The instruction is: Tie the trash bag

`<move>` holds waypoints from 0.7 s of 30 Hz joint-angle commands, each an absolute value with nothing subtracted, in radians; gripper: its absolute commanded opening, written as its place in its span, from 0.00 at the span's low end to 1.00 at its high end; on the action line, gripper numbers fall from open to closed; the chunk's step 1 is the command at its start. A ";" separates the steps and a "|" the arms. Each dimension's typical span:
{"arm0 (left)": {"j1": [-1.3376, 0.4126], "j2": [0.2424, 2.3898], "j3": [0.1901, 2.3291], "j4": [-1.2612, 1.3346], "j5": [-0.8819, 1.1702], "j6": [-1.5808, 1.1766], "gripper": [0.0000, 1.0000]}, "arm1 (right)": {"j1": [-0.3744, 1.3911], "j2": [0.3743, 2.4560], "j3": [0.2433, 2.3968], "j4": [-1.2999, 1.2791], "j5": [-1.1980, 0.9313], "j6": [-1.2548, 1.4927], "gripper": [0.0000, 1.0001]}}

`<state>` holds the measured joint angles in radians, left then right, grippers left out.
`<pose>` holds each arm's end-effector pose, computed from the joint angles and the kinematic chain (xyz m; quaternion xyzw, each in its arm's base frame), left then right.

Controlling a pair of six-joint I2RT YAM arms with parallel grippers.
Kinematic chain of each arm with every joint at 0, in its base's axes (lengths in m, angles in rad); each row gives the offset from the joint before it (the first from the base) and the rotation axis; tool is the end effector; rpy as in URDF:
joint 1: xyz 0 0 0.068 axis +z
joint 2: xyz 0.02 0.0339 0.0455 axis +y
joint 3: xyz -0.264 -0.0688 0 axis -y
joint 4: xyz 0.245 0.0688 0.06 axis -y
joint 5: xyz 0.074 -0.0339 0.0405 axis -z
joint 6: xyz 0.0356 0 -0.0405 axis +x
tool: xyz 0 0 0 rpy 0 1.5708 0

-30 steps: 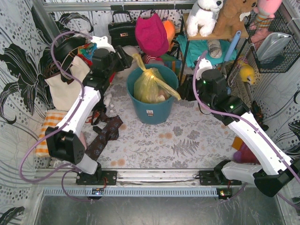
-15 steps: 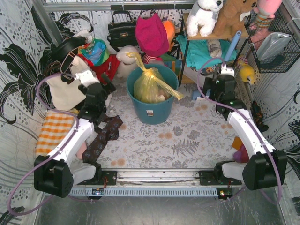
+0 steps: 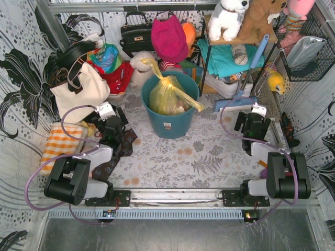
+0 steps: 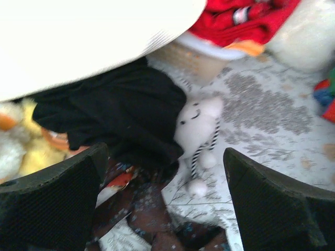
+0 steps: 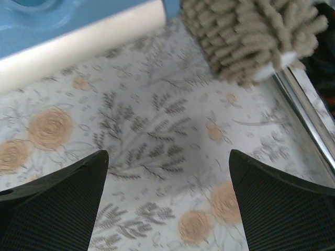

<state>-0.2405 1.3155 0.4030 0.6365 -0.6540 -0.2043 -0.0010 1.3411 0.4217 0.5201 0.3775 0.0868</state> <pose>0.2471 -0.0383 0.1840 -0.1800 0.7588 0.1239 0.6136 0.2548 -0.0134 0.1705 0.1395 0.8132 -0.1329 0.5492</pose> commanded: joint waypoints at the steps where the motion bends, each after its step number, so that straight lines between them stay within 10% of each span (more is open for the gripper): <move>1: -0.240 1.323 0.357 1.017 -0.536 -0.064 0.99 | -0.006 1.373 0.367 0.846 0.256 0.034 0.97; 11: -0.239 1.365 0.400 0.978 -0.364 0.012 0.99 | -0.004 1.536 0.170 1.346 0.068 -0.037 0.98; 21: -0.242 1.252 0.329 0.892 -0.436 -0.025 0.99 | -0.002 1.536 0.198 1.289 0.101 -0.032 0.97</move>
<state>-0.2413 1.2720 0.3561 0.8753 -0.4103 -0.0376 -0.0017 1.5375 0.1822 1.2228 0.1112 -0.0216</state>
